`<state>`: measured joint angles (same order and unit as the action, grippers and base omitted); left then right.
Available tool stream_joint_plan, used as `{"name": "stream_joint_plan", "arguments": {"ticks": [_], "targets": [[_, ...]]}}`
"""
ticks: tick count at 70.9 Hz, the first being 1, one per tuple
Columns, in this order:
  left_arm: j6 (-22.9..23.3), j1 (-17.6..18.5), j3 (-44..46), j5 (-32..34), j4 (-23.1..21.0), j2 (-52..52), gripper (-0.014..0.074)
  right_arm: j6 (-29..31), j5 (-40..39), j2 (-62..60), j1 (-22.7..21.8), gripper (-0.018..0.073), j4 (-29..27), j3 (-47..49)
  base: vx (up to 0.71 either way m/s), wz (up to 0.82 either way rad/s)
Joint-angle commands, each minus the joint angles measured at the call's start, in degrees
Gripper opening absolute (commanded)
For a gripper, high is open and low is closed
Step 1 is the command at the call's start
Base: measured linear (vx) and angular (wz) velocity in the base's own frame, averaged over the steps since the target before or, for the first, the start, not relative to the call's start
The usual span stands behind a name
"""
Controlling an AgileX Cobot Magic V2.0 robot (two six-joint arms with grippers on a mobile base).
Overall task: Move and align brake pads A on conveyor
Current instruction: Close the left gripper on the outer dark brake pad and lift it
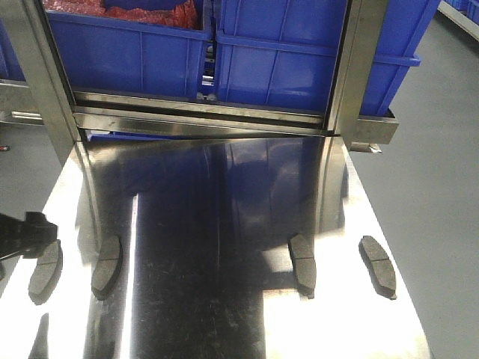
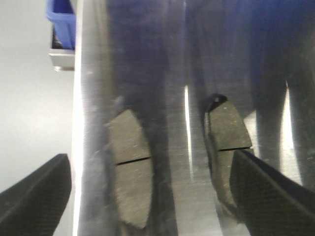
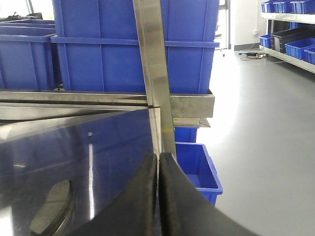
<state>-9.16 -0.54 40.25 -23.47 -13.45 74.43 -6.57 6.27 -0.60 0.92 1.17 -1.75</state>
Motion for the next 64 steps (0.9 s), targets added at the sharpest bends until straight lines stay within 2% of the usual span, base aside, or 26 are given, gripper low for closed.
{"name": "stream_joint_plan", "arguments": {"ticks": [1,11,19,64], "targets": [[5.6,1.9,3.5,2.4,2.9,2.7,0.0606,0.3,-4.2,-0.9,-0.3,-0.0008,0.2,-1.1,0.00,0.00],[16.7,1.8,5.3,1.5,11.1,8.0,0.0599,0.3,-4.2,-0.9,-0.3,-0.0008,0.2,-1.1,0.00,0.00],[21.9,1.8,5.5,1.4,15.8,11.1,0.0587,0.3,-4.2,-0.9,-0.3,-0.0008,0.2,-1.1,0.00,0.00],[22.3,1.8,5.5,2.9,15.9,18.5,0.0587,0.3,-4.2,-0.9,-0.3,-0.0008,0.2,-1.1,0.00,0.00]]}}
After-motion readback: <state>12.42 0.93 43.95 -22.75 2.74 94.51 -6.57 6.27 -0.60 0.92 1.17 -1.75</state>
